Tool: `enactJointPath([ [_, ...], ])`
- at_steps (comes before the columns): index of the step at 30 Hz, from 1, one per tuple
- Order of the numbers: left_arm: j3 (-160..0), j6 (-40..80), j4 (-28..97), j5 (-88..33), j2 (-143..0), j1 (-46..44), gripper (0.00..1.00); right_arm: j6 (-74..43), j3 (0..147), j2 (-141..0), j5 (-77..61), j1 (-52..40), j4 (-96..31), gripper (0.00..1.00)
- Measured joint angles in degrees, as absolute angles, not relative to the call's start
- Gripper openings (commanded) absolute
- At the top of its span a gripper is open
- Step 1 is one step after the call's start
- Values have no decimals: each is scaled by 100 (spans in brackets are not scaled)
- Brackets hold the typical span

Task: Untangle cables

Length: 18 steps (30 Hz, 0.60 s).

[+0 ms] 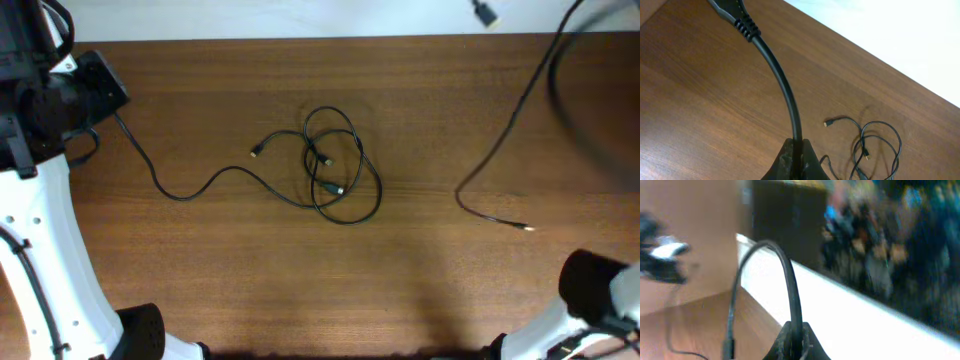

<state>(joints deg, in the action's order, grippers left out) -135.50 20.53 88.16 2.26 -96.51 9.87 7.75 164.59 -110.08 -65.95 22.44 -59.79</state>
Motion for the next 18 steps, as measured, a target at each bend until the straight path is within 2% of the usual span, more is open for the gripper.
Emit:
enactJointPath([
  [2, -13550, 2036, 8831, 200, -9651, 967, 0, 1000, 15832, -11233, -5946, 2488, -6051, 4],
  [5, -13550, 1955, 8851, 185, -9651, 751, 0, 1431, 15161, -11373, -4219, 2606, -6071, 4],
  [11, -13550, 1920, 8742, 185, -9651, 5, 0, 1588, 15056, -11389, -357, 2740, -5673, 4],
  [14, -13550, 1918, 8737, 351, -9651, -128, 0, 1588, 15061, -11605, 268, 3004, -4969, 4],
  [18, -13550, 1905, 8597, 637, -9651, -154, 0, 1590, 15069, -12746, 607, 3173, -4617, 4],
])
